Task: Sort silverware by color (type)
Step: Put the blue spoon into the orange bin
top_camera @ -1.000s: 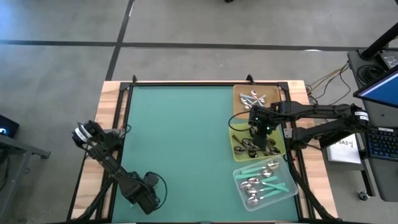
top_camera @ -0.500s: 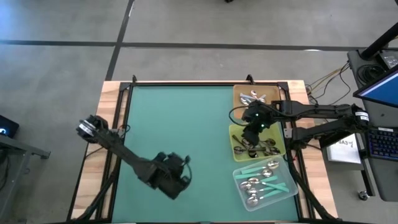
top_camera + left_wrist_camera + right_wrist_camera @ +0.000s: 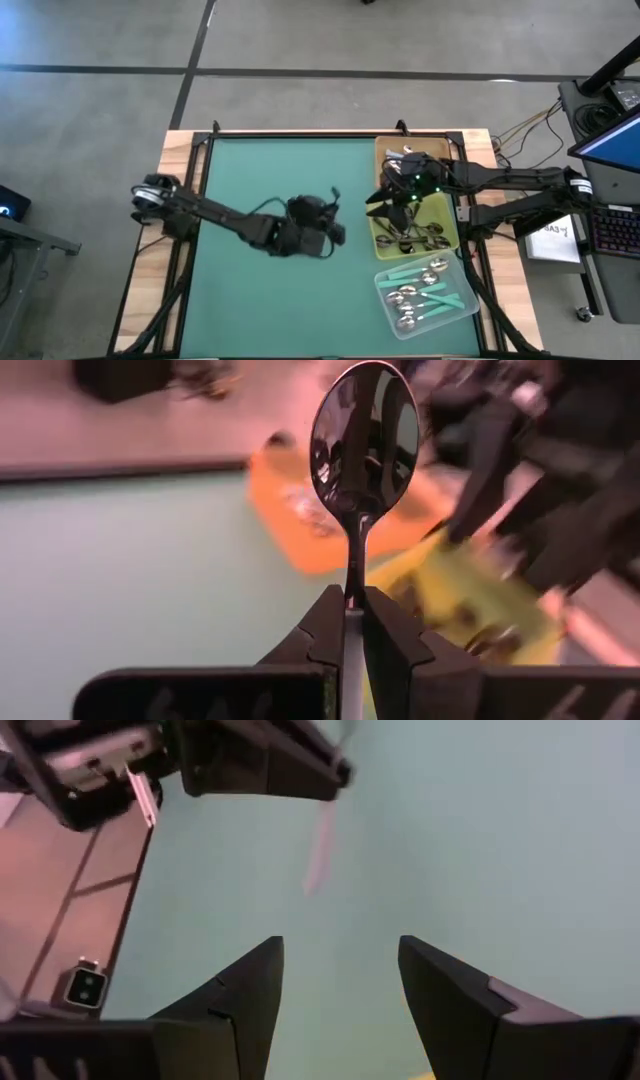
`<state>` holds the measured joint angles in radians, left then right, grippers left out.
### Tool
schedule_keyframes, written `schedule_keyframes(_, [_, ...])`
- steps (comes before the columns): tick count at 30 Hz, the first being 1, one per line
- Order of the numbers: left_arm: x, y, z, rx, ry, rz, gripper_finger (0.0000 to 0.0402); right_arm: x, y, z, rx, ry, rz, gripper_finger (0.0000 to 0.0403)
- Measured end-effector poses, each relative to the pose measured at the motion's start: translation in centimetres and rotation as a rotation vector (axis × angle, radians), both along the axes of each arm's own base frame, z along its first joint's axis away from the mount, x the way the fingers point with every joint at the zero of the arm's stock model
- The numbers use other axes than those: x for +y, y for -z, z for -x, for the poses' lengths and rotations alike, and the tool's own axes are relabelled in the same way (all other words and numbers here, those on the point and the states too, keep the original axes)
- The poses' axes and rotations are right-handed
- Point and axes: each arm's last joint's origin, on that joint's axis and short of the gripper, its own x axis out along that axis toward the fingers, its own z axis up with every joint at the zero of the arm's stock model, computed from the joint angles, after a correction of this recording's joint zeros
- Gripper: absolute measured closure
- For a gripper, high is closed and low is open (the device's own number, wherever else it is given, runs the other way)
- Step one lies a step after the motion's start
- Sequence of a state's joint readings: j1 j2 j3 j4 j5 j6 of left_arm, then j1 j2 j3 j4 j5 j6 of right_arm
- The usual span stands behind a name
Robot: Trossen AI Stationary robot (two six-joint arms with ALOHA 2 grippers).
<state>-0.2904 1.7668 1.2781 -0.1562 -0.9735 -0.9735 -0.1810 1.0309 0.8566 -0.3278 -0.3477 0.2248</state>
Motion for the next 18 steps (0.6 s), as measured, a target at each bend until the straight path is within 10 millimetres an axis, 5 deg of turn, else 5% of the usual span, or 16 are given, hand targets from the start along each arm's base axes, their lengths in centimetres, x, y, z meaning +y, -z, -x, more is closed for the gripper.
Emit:
schedule_keyframes(10, [4.2, -2.1, -2.2, -0.147, 0.053, -0.022, 0.0398, -0.1, 0.2, -0.5, -0.026, -0.035, 0.061, 0.022])
schedule_keyframes(18, [4.5, -2.2, -3.6, -0.25, 0.12, -0.035, 0.0398, -0.3, -0.9, -1.1, -0.147, -0.012, 0.096, 0.022])
